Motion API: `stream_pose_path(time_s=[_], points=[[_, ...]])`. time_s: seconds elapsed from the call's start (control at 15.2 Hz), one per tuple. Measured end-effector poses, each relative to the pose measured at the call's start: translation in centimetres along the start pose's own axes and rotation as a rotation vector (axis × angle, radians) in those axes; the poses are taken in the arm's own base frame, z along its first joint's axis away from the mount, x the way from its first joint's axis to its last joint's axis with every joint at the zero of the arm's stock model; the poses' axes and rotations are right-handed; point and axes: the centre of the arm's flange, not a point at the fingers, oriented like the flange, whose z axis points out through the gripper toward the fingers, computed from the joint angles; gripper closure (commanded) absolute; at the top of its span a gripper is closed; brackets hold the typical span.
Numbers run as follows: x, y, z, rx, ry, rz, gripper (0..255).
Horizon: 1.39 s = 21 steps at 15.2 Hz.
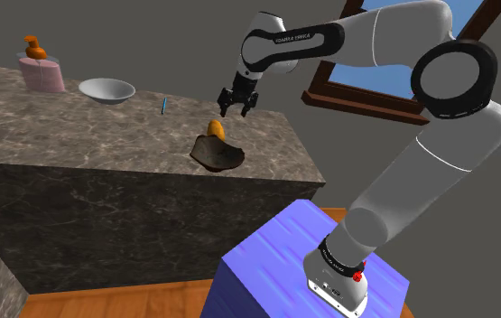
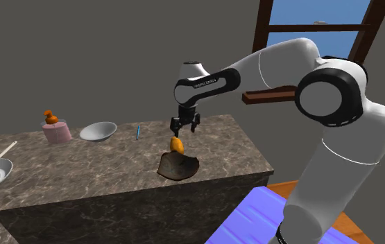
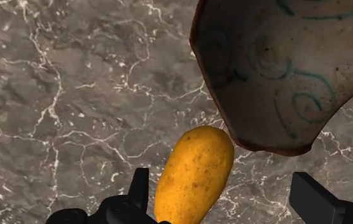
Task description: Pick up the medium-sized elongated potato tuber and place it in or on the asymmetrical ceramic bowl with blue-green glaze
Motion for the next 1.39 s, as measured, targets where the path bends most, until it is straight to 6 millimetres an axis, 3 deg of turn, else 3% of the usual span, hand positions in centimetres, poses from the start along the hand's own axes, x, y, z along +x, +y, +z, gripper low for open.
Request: stream_pose_path(time_s=[0.66,1.12,1.39], points=[[10.2,1.2,8.1,-0.009,-0.014,0.148,0],[10.8,1.4,12.0,-0.009,-0.014,0.158,0],[10.8,1.3,12.7,-0.009,-0.014,0.158,0]])
